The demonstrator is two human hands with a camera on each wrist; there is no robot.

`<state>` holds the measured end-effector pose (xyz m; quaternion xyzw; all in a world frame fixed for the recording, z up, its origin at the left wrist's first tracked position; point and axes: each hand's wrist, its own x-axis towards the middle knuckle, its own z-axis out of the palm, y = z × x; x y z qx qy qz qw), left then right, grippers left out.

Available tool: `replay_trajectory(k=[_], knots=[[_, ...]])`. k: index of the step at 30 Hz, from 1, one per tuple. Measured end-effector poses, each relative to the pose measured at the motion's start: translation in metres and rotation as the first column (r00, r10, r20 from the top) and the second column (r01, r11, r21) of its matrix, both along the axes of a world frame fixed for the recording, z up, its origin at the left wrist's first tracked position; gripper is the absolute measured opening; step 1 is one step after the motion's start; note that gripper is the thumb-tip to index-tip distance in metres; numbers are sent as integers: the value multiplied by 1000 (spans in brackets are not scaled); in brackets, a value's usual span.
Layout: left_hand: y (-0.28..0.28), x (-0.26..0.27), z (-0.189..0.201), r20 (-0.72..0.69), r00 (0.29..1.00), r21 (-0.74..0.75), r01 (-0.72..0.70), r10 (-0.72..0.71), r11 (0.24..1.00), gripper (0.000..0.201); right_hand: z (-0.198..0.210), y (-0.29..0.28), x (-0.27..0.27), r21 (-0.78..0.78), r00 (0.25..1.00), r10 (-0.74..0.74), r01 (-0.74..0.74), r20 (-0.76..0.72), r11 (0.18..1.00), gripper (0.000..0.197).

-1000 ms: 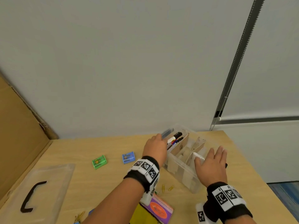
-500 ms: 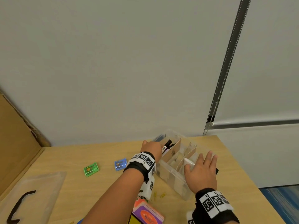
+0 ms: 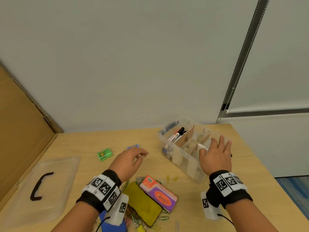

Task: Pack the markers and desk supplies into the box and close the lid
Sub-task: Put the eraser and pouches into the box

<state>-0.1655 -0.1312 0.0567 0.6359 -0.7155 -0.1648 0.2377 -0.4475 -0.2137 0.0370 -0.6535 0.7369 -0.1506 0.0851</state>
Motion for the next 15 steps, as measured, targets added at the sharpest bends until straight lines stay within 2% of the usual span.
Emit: replay_trajectory(k=[3, 5, 8, 10, 12, 15], knots=[[25, 9, -7, 94, 995, 103, 6, -16, 995, 24, 7, 6, 7, -77, 997, 21, -26, -71, 997, 61], [38, 12, -12, 135, 989, 182, 43, -68, 982, 24, 14, 16, 17, -196, 982, 116, -144, -151, 970, 60], [50, 16, -21, 152, 973, 350, 113, -175, 930, 38, 20, 43, 43, -358, 920, 298, -376, -255, 855, 57], [53, 18, -29, 136, 961, 446, 158, -241, 881, 55, 15, 63, 62, -380, 874, 402, -482, -274, 790, 51], [53, 18, -36, 168, 936, 483, 194, -308, 854, 65, 4, 79, 77, -273, 816, 511, -574, -272, 772, 42], [53, 14, -41, 289, 871, 493, 219, -397, 842, 71, -16, 90, 85, 69, 751, 630, -631, -196, 773, 37]])
